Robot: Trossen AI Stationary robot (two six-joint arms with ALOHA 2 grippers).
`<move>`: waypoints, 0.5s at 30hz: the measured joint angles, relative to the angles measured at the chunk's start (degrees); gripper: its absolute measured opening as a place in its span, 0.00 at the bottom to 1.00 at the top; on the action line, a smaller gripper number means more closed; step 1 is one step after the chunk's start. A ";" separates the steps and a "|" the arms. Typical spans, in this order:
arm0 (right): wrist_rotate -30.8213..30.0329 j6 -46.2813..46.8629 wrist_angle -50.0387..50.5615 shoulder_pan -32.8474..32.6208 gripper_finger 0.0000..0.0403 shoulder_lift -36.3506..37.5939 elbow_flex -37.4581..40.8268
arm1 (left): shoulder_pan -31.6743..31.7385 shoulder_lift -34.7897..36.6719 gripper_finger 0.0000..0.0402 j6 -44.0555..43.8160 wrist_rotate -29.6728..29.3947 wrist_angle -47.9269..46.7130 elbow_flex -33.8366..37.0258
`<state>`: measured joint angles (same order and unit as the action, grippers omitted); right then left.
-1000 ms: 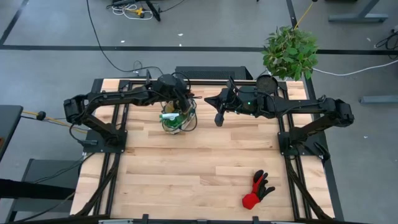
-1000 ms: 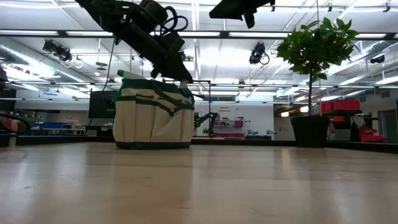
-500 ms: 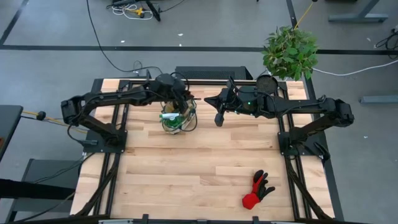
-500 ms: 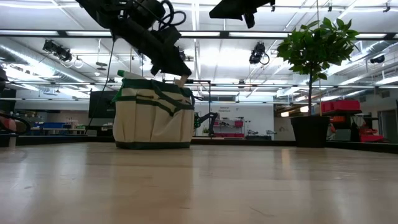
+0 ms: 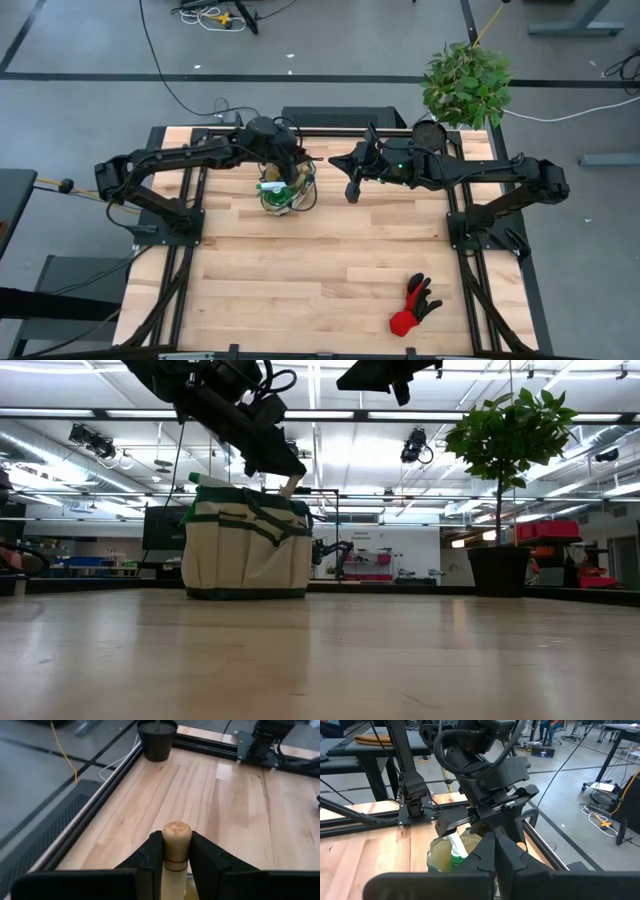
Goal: Pick & Place Garden tools in Gardening bag
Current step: Put the brown hand rake into the gardening bag
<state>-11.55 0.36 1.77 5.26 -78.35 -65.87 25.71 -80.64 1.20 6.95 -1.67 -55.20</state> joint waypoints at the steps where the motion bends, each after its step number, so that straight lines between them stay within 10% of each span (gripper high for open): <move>1: 0.00 0.00 0.01 0.00 0.02 0.00 0.00 | 0.00 0.00 0.21 0.85 -0.02 0.39 0.00; 15: 0.02 0.63 0.07 0.00 0.02 0.00 0.00 | 0.58 -0.84 0.20 0.54 1.26 3.95 1.49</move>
<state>-11.53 0.99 1.85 5.26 -78.35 -65.87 26.29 -81.48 1.74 8.21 2.28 -53.71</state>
